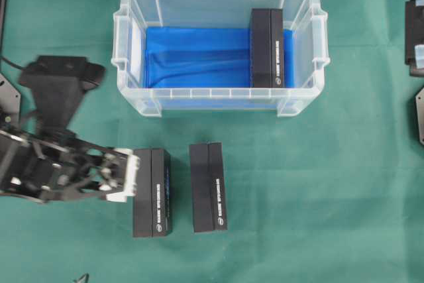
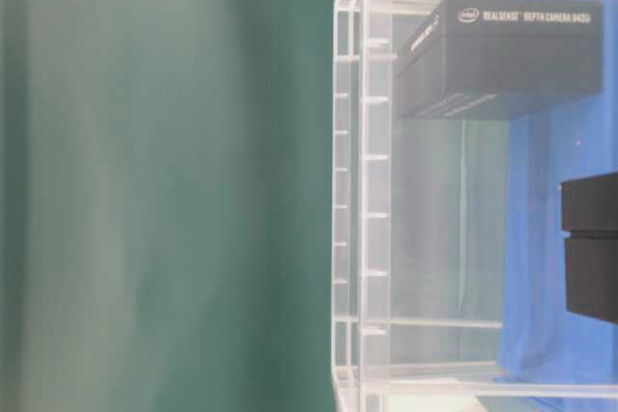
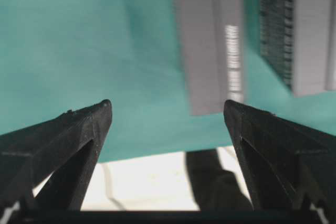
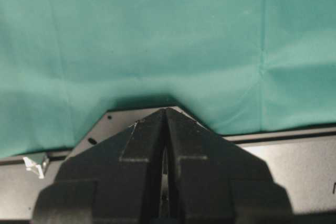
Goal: Take the box out of the case with the left arm.
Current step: 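Open the left gripper and withdraw it to the left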
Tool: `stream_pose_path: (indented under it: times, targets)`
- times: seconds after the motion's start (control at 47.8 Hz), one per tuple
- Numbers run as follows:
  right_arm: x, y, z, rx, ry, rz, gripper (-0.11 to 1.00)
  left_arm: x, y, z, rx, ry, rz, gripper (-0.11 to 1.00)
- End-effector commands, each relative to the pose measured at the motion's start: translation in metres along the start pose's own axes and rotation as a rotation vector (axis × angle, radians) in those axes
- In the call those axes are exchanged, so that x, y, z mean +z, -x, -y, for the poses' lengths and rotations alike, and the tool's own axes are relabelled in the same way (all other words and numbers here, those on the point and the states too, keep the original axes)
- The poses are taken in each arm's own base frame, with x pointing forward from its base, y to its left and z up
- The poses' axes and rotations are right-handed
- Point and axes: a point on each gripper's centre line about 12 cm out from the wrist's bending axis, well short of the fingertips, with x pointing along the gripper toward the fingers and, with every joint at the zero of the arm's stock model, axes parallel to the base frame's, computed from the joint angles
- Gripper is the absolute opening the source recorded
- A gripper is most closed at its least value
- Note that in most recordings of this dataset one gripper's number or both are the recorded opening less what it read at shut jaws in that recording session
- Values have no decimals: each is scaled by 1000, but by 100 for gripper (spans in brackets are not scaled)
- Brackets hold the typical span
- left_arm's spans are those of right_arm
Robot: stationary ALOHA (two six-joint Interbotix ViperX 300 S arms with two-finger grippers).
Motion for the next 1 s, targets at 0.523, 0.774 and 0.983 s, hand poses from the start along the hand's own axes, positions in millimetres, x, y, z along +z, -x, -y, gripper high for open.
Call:
stream_pose_path:
  times: [0.523,0.774,0.983]
  targets:
    - [0,-2,0,-3,2,-6,1,28,10,-71,-32,20,0,89]
    - [0,-1,0,-2,2,-3,1,44,11,-68,-42,73,13,89]
    - [0,-2,0,-3,2,-6,1,68,15,-68,-53,75,31,89]
